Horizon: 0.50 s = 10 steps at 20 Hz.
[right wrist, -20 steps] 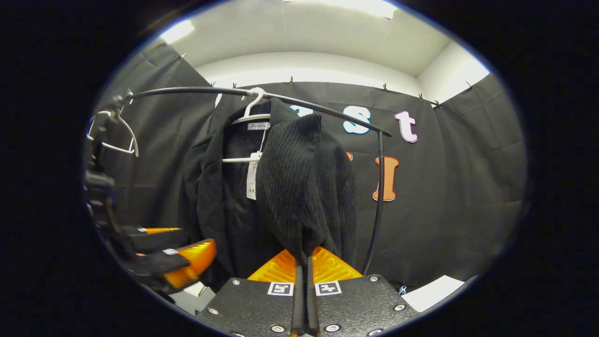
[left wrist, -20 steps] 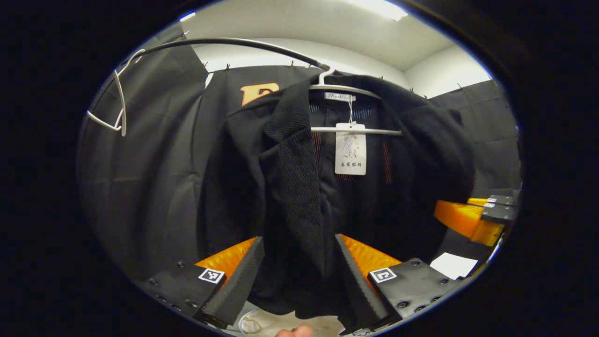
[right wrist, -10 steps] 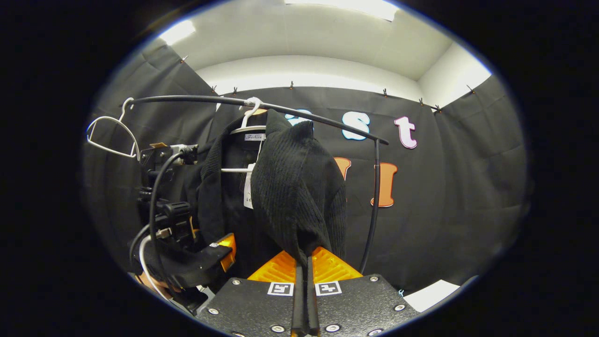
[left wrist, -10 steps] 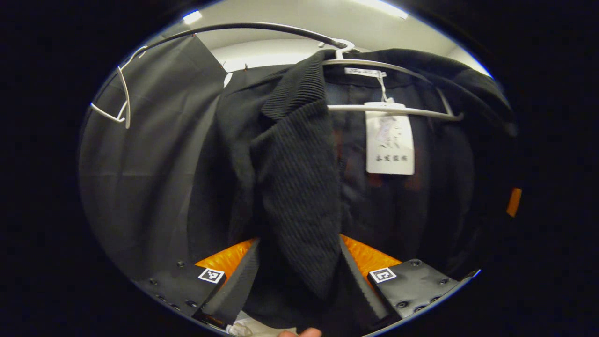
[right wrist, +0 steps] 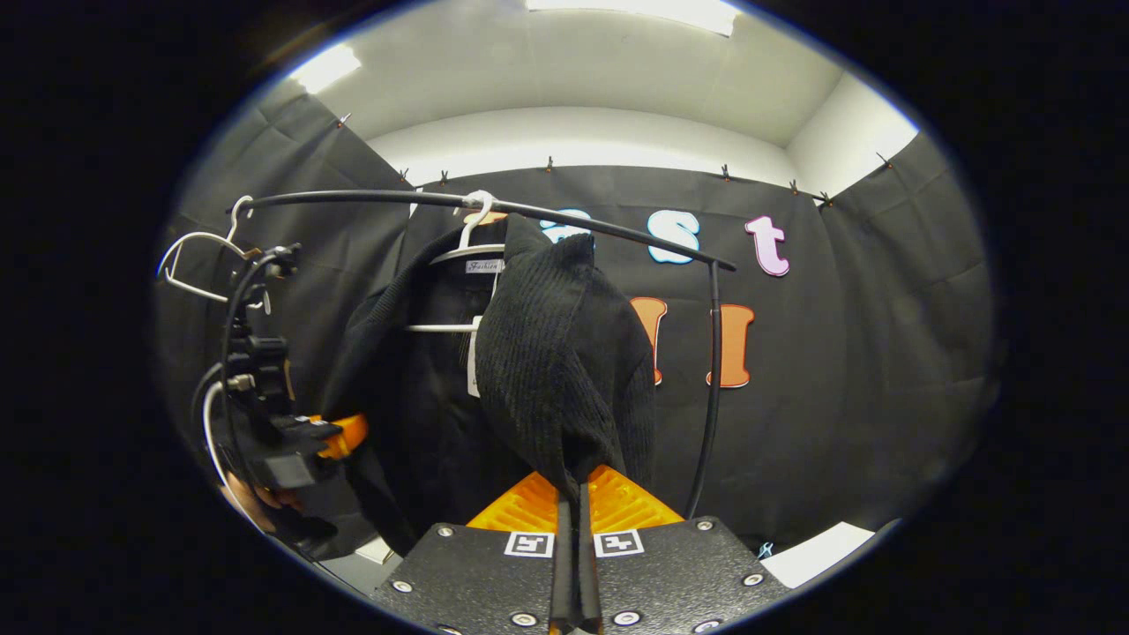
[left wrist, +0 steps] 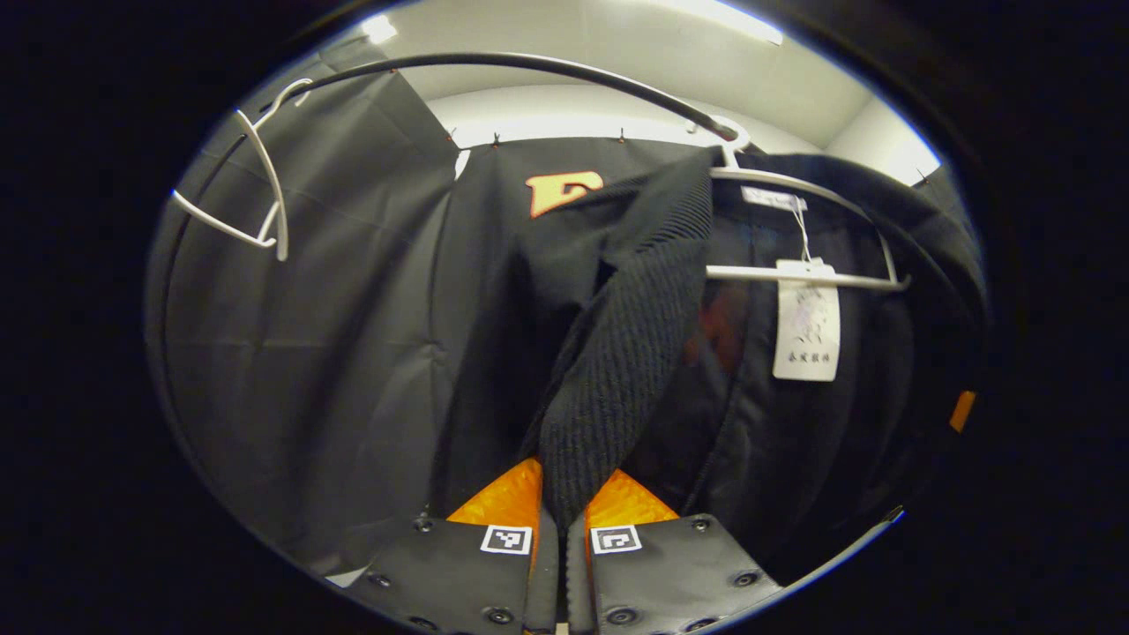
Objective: Grasp the clothes on the hanger with both hands and then place them into the laundry hamper below.
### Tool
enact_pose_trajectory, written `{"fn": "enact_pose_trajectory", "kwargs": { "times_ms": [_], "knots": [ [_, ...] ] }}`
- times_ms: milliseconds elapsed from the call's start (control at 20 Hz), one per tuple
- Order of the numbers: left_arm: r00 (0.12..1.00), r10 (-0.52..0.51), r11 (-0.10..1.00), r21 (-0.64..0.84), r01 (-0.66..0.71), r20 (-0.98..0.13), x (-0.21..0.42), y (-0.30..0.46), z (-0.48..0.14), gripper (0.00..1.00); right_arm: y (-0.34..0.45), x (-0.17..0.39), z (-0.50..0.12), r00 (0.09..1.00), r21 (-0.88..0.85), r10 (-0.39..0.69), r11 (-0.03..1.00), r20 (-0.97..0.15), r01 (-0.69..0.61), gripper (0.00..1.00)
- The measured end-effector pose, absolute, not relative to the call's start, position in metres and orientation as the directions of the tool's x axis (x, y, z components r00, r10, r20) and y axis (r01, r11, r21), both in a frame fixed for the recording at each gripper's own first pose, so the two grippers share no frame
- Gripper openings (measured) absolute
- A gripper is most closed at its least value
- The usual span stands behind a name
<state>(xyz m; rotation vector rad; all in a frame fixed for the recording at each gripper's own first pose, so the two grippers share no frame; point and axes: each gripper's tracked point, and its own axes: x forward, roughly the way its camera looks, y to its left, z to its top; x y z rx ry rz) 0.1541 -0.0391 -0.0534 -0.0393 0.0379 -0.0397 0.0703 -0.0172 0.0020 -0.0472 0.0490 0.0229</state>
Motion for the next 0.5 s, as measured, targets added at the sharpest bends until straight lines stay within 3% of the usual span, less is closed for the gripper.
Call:
{"fn": "enact_pose_trajectory", "kwargs": {
  "times_ms": [200, 250, 300, 400, 500],
  "knots": [
    [0.999, -0.005, 0.999, -0.037, 0.007, 0.043, 0.138, -0.005, -0.008, 0.11, -0.046, 0.065, 0.036, 0.998, -0.066, -0.054, 0.996, 0.027, 0.055, 0.01],
    [0.997, 0.034, 0.998, -0.046, -0.031, 0.068, 0.136, 0.004, 0.006, 0.11, -0.052, 0.067, 0.049, 0.996, -0.063, -0.066, 0.996, 0.055, 0.069, 0.09],
    [0.994, 0.063, 0.996, -0.061, -0.058, 0.084, 0.136, 0.012, 0.020, 0.11, -0.060, 0.067, 0.062, 0.994, -0.064, -0.079, 0.994, 0.073, 0.084, 0.01],
    [0.993, 0.077, 0.994, -0.087, -0.069, 0.094, 0.139, 0.020, 0.041, 0.07, -0.068, 0.073, 0.090, 0.990, -0.084, -0.083, 0.992, 0.114, 0.093, 0.00],
    [0.993, 0.061, 0.994, -0.098, -0.051, 0.101, 0.145, 0.023, 0.057, 0.11, -0.088, 0.089, 0.117, 0.986, -0.100, -0.095, 0.989, 0.140, 0.110, 0.00]
  ]
}}
